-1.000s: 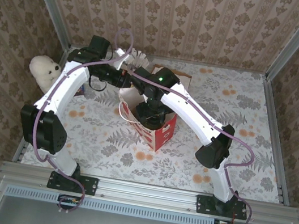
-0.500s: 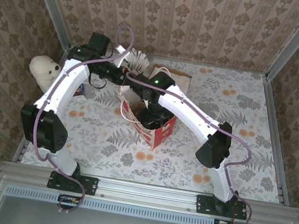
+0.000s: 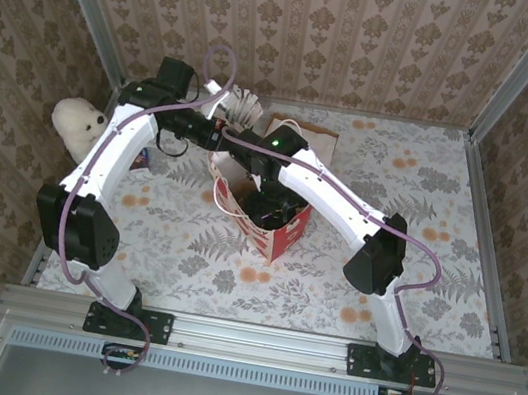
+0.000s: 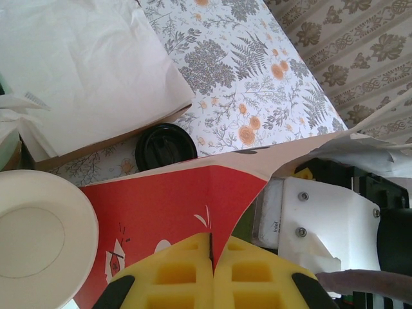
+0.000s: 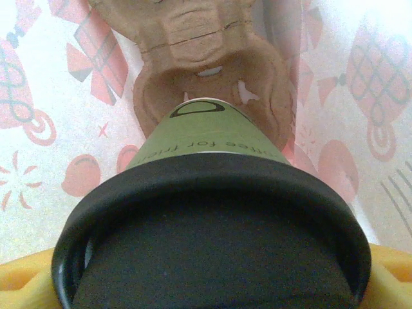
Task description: Pack the takeout coffee
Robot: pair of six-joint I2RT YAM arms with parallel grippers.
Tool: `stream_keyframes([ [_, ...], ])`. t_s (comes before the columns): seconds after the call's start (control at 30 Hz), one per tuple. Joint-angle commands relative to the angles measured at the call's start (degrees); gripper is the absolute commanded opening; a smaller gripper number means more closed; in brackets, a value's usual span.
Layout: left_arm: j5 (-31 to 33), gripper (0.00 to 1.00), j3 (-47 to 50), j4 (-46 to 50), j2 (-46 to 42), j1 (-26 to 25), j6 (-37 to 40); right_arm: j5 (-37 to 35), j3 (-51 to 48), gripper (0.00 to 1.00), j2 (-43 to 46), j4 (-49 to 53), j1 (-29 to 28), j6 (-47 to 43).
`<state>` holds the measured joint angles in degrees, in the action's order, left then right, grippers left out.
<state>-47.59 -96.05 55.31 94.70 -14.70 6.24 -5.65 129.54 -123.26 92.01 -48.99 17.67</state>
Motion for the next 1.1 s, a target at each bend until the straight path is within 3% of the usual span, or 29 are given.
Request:
stream_keyframes([
  [0.0, -2.5, 0.0, 0.3, -0.6, -0.3, -0.2, 0.2, 0.5, 1.4, 0.57, -1.0, 10.4, 0.1, -0.8],
  [0.77, -2.2, 0.0, -0.2, -0.8, -0.9, -0.2, -0.1, -1.2, -0.6, 0.57, 0.3, 11.0, -0.1, 1.0],
  [1.07, -2.6, 0.0, 0.4, -1.1, -0.9, -0.2, -0.1, -2.0, 2.9, 0.56, -1.4, 9.7, -0.1, 0.5],
])
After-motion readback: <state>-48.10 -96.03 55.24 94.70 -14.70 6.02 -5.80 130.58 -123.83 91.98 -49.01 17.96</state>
